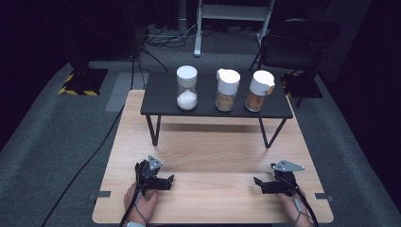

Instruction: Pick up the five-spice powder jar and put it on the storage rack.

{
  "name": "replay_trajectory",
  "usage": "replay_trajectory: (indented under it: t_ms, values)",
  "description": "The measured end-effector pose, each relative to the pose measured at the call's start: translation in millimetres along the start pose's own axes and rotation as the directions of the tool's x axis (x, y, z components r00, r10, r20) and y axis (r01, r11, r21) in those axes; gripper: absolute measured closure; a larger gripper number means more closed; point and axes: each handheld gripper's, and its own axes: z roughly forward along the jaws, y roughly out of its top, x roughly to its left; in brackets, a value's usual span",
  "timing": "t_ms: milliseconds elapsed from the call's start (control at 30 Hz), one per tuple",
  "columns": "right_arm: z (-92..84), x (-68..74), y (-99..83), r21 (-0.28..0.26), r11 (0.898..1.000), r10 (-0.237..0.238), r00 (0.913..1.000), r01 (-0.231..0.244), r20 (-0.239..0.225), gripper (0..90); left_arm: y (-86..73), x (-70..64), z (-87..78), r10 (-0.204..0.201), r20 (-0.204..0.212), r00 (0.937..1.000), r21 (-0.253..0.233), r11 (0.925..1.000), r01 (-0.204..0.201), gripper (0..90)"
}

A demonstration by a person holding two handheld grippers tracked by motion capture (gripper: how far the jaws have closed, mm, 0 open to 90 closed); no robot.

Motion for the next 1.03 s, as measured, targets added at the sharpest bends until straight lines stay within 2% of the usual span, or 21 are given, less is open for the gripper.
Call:
replay_trajectory:
  t_ms: [233,300,1033]
  values:
    - [7.1,-1.2,1.4,0.051,0.999,0.008,0.9999,-0.008,-0.007,1.2,0.0,0.0,0.0,0.0,0.0,1.0,0.0,1.0,0.0,0.4]
    - [9.1,1.9,4.6,0.074,0.997,-0.019,0.9998,0.019,0.004,0.0,0.0,0.0,0.0,0.0,0.0,1.0,0.0,1.0,0.0,0.4]
    - [9.4,1.4,4.5,0.073,0.997,-0.019,0.9998,0.019,0.002,0.0,0.0,0.0,0.0,0.0,0.0,1.0,0.0,1.0,0.0,0.4]
